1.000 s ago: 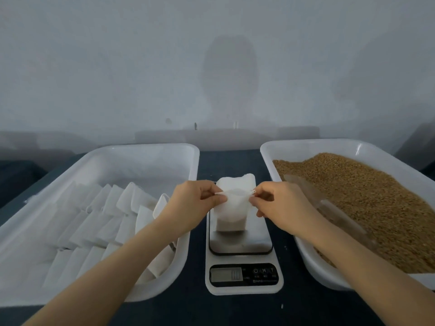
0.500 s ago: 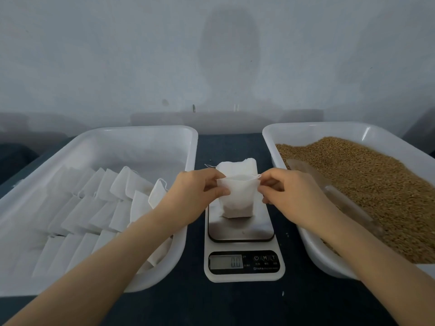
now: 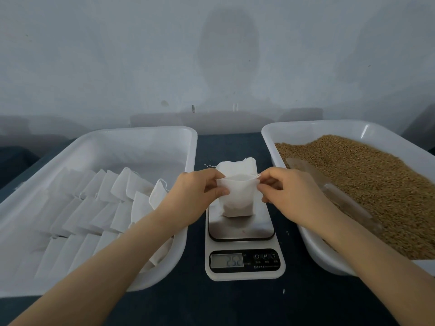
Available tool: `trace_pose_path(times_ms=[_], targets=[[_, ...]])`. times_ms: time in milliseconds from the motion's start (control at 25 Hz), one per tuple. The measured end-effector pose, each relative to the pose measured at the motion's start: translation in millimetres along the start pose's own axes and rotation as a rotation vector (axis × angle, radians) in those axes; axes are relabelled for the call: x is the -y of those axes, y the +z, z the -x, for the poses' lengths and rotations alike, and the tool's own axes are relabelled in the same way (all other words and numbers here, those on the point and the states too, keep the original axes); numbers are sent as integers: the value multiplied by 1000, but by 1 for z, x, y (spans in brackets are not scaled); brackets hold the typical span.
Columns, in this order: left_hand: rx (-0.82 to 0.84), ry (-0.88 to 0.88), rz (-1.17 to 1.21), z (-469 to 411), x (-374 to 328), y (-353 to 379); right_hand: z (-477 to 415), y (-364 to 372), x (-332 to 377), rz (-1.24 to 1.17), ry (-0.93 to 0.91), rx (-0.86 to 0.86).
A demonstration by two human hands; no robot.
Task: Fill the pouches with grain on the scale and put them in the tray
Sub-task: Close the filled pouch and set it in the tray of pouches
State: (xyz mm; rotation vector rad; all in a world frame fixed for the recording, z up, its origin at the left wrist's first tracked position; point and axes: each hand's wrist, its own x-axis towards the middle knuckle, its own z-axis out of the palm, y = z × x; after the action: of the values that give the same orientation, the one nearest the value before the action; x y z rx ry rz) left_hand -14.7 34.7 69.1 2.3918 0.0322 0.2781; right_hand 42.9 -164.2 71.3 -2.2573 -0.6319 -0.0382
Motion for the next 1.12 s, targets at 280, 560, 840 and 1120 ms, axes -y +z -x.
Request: trace_pose_path(times_ms=[280,560,840,1120], targets=[[-8,11,-1,0,1,1,0,0,0,2,-9,-1],[-4,15,7,-1,2,2,0,0,0,-2,-5,-2],[69,44,-103,1,-5,-1,3,-1,7,-29,-63,66],[95,68,-157,1,-17,-2,2,-1,9,-132,-104,-13]])
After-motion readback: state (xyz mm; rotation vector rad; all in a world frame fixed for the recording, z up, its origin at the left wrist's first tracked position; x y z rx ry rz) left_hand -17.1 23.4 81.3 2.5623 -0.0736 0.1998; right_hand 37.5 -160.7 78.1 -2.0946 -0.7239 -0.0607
